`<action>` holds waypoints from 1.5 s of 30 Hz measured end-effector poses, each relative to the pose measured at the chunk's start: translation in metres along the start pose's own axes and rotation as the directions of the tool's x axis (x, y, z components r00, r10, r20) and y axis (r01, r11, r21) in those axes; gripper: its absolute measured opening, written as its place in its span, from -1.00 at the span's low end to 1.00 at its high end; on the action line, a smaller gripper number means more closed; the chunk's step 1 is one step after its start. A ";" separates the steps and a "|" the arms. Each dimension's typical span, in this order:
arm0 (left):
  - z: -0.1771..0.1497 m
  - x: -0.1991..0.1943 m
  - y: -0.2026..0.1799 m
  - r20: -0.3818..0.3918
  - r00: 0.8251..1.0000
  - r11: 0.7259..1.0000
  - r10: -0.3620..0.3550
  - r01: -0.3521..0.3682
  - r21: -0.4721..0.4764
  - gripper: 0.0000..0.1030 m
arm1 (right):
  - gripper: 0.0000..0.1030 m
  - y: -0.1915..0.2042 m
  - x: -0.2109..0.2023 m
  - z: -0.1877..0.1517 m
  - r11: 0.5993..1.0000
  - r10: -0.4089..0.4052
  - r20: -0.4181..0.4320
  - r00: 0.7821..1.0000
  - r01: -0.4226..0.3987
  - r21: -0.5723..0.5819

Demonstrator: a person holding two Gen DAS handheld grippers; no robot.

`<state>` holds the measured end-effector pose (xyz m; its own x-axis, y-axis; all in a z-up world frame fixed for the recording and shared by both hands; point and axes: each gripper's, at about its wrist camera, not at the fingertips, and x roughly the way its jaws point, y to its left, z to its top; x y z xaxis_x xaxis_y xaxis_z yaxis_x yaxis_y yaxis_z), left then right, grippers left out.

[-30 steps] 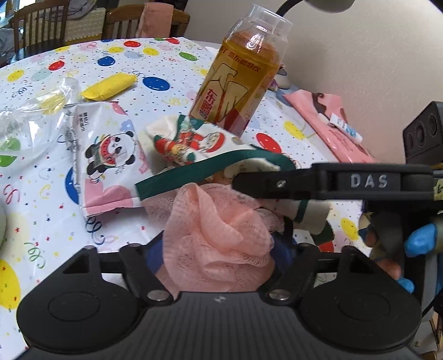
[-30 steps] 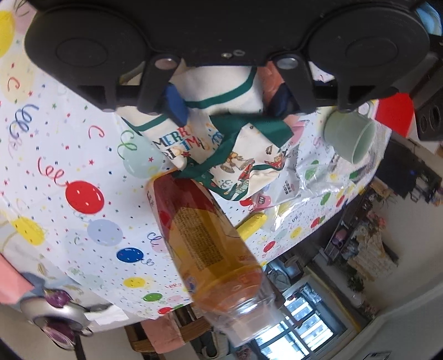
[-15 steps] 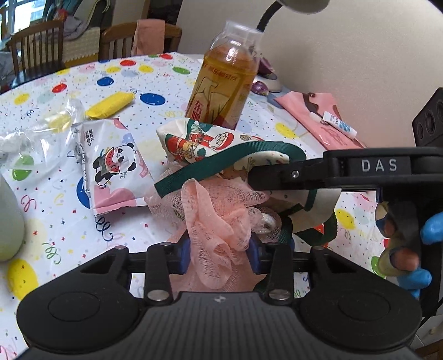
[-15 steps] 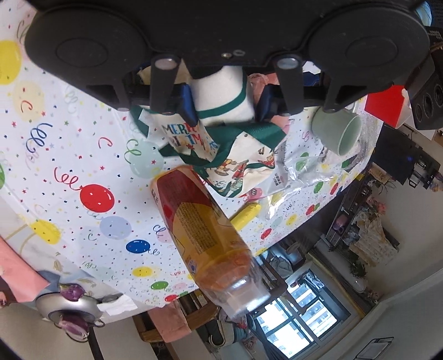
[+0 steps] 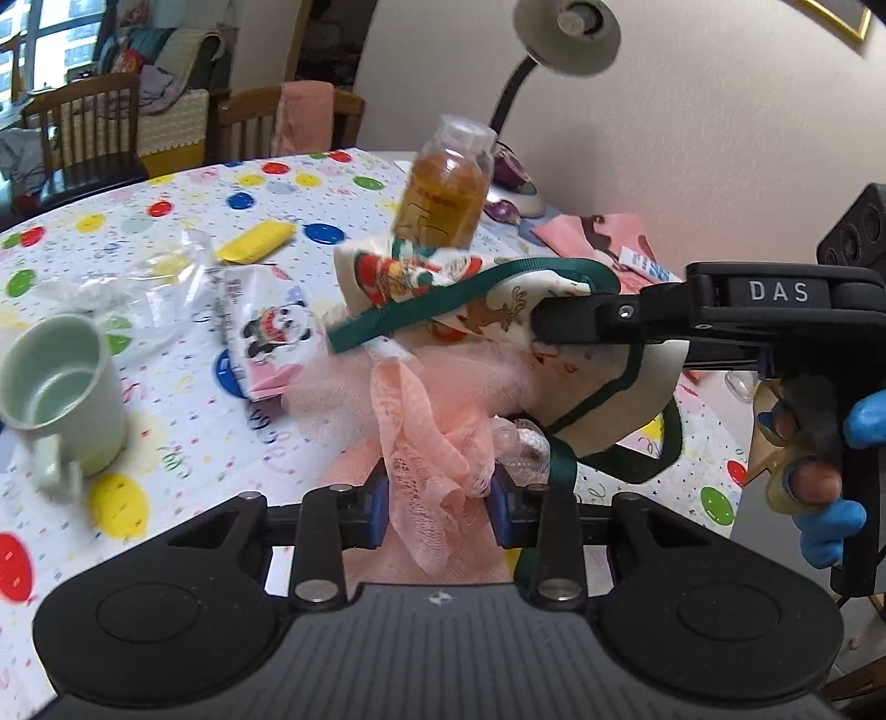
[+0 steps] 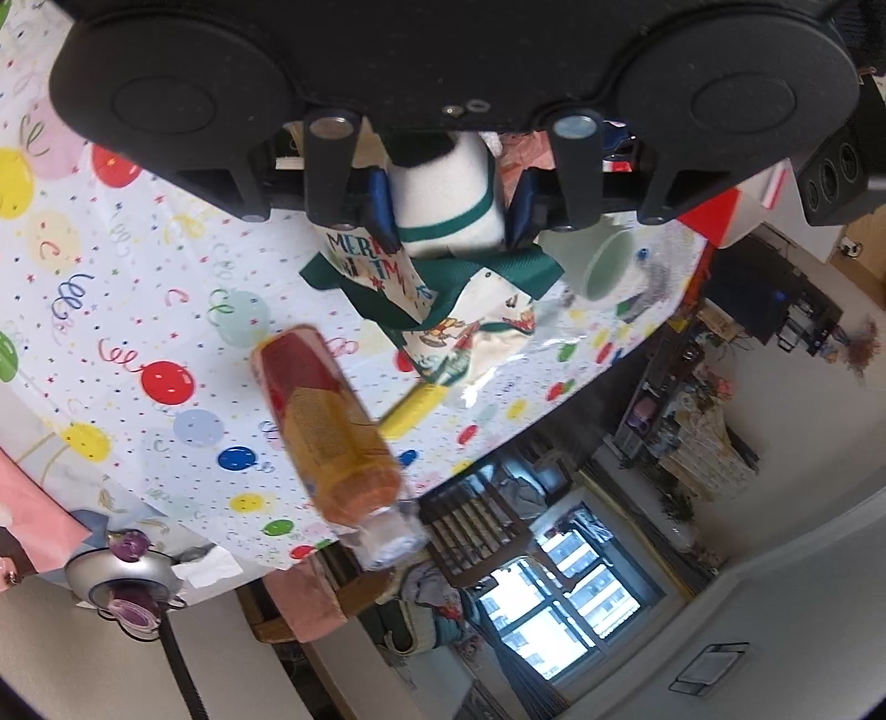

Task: Organize soft objects
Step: 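Lift the bath puff and printed bag and carry both over the red box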

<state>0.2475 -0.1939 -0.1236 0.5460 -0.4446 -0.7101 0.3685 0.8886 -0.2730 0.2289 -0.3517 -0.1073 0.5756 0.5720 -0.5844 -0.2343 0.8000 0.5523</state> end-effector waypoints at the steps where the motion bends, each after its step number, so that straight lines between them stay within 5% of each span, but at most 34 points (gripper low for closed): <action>1: -0.001 -0.006 0.002 0.004 1.000 1.000 0.002 -0.002 -0.007 -0.35 | -0.22 0.004 -0.003 -0.001 1.000 0.006 0.005 1.000 -0.006 -0.002; 7: -0.011 -0.043 0.015 0.046 0.999 0.999 0.026 -0.024 -0.034 -0.35 | -0.39 0.037 -0.010 -0.005 0.996 -0.010 0.034 0.999 0.013 -0.093; 24: -0.032 -0.156 0.081 0.130 0.981 0.973 0.145 -0.118 -0.196 -0.35 | -0.41 0.141 -0.011 -0.016 0.973 0.123 0.042 0.992 -0.112 -0.201; 45: -0.043 -0.297 0.185 0.186 0.923 0.925 0.337 -0.287 -0.248 -0.35 | -0.41 0.316 0.049 -0.026 0.885 0.295 -0.008 0.955 -0.277 -0.374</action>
<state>0.1207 0.1071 0.0089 0.7682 -0.1323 -0.6265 -0.0028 0.9777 -0.2099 0.1630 -0.0661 0.0227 0.4743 0.7843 -0.3999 -0.6597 0.6174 0.4285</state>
